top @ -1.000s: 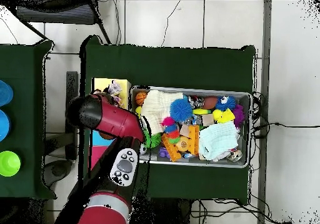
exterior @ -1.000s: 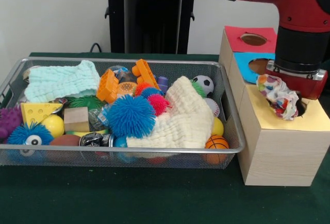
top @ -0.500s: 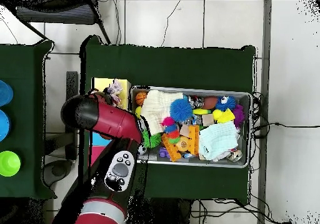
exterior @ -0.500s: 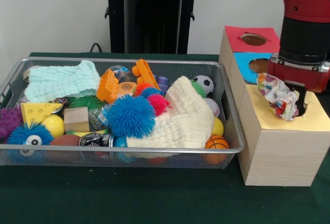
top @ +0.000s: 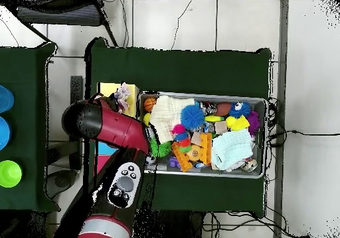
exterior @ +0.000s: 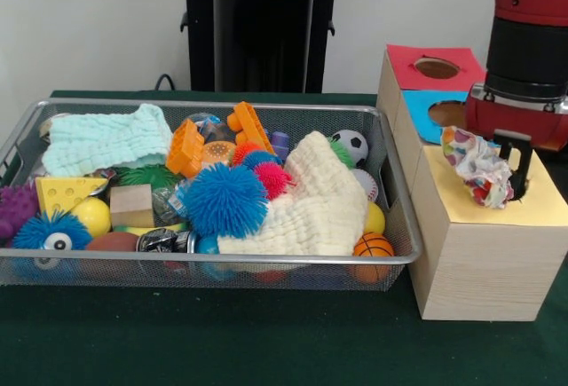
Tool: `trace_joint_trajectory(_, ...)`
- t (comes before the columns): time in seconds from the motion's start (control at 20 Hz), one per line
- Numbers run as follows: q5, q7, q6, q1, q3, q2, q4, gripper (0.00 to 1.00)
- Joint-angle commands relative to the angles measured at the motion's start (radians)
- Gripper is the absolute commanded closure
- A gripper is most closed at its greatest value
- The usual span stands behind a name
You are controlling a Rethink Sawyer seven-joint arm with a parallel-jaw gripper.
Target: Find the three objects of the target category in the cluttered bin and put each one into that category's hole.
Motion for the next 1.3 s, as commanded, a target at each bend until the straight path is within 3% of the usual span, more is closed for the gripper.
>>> trace_joint_trajectory(0.05, -0.061, 0.195, 0.114, 0.032, -0.022, -0.040, 0.028, 1.00)
trace_joint_trajectory(0.85, -0.079, 0.225, 0.221, 0.071, -0.100, -0.072, 0.008, 1.00)
trace_joint_trajectory(1.3, -0.093, 0.173, 0.099, 0.041, -0.123, -0.008, -0.051, 1.00)
